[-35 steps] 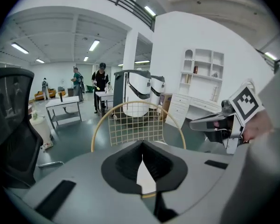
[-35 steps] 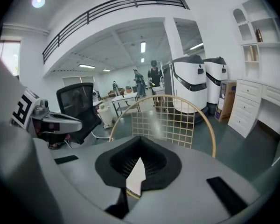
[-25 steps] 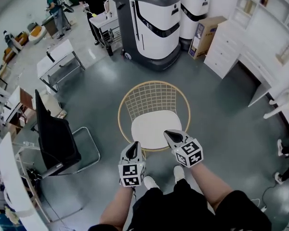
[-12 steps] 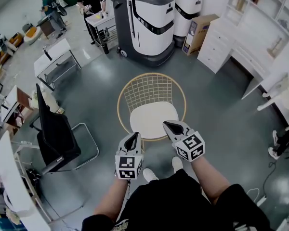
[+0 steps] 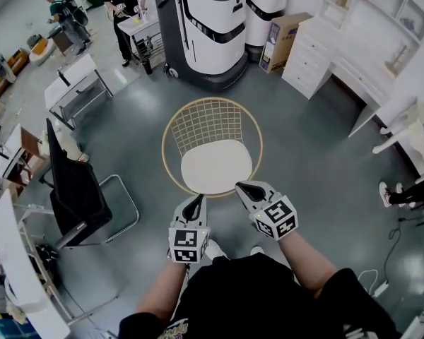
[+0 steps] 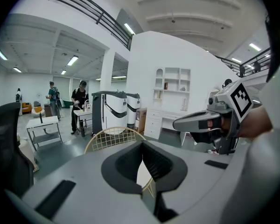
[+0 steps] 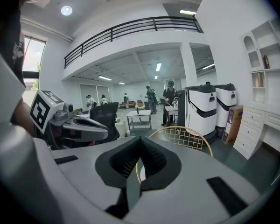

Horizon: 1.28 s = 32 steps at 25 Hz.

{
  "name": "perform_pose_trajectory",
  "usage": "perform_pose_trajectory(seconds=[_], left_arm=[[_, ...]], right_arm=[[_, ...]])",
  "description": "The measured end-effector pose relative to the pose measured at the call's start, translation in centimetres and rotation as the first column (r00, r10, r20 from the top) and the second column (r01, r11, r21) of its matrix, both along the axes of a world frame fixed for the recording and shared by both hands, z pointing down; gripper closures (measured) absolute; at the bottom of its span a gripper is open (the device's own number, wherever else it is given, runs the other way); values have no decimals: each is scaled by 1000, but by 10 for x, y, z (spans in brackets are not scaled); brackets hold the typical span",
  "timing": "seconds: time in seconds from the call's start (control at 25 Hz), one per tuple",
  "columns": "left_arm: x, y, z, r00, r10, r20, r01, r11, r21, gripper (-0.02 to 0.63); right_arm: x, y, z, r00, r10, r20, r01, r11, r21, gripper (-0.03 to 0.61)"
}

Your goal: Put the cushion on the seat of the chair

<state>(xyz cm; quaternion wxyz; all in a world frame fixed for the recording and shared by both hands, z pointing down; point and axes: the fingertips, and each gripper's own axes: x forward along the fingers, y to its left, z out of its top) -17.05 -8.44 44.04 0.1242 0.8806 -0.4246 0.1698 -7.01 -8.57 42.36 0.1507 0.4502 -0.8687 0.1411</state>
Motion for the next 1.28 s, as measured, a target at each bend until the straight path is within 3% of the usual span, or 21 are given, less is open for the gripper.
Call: perform_pose_trajectory(seconds=[0.72,1.04,1.28], left_arm=[[84,113,-11,989,-146,-21,146,989,-9,597],[105,131,-16,984,-175,-34,176,984,11,597],[110,136,-6,981,-193,-33,192,981,-17,597]], right_arm=[[75,109,-9,990,-132,41,132,991,20,566],[95,130,-9,986,-165,27,164,986,32,566],[103,134,-2,984,-176,27,176,984,21,566]])
